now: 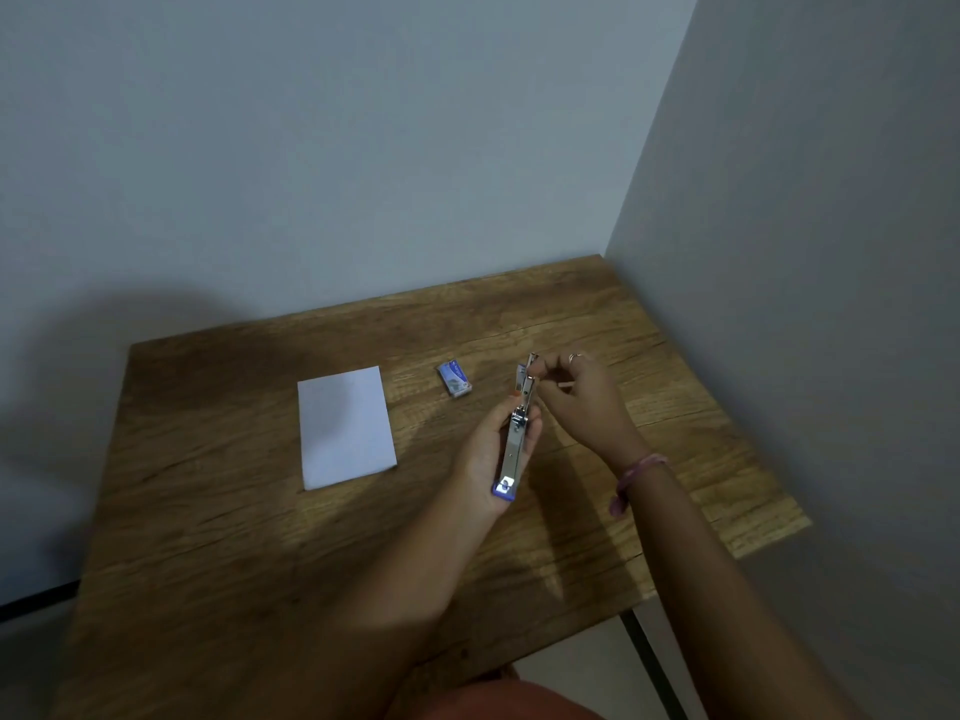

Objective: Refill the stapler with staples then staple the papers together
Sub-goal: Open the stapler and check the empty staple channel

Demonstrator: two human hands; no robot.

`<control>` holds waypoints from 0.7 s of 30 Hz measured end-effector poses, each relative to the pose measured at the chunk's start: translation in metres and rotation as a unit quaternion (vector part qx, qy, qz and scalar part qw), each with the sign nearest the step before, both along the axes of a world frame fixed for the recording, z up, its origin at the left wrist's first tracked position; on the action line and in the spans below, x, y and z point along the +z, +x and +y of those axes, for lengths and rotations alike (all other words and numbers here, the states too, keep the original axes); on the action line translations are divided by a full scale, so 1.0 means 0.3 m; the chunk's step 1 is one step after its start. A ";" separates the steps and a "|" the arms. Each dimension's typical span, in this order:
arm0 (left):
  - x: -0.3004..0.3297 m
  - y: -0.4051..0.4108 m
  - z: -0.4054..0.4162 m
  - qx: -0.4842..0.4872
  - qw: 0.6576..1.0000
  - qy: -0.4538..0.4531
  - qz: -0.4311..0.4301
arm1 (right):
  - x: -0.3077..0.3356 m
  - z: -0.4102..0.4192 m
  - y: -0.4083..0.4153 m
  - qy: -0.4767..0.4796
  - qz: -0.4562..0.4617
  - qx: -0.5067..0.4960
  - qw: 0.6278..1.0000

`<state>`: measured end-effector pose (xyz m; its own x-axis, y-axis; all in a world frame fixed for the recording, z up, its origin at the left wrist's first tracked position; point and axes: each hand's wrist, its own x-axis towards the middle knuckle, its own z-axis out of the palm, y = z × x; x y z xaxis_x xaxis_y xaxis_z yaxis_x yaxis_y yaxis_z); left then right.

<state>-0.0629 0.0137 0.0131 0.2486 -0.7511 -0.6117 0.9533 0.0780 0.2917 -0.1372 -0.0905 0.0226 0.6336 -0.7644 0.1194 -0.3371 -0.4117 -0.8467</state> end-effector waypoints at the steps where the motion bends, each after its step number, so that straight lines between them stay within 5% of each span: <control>1: -0.002 0.002 0.001 0.002 1.000 0.000 0.002 | 0.001 0.003 0.000 0.003 0.001 0.004 1.000; 21: -0.049 0.015 0.002 0.063 0.998 -0.004 0.021 | -0.029 0.089 -0.014 0.005 -0.035 0.000 0.999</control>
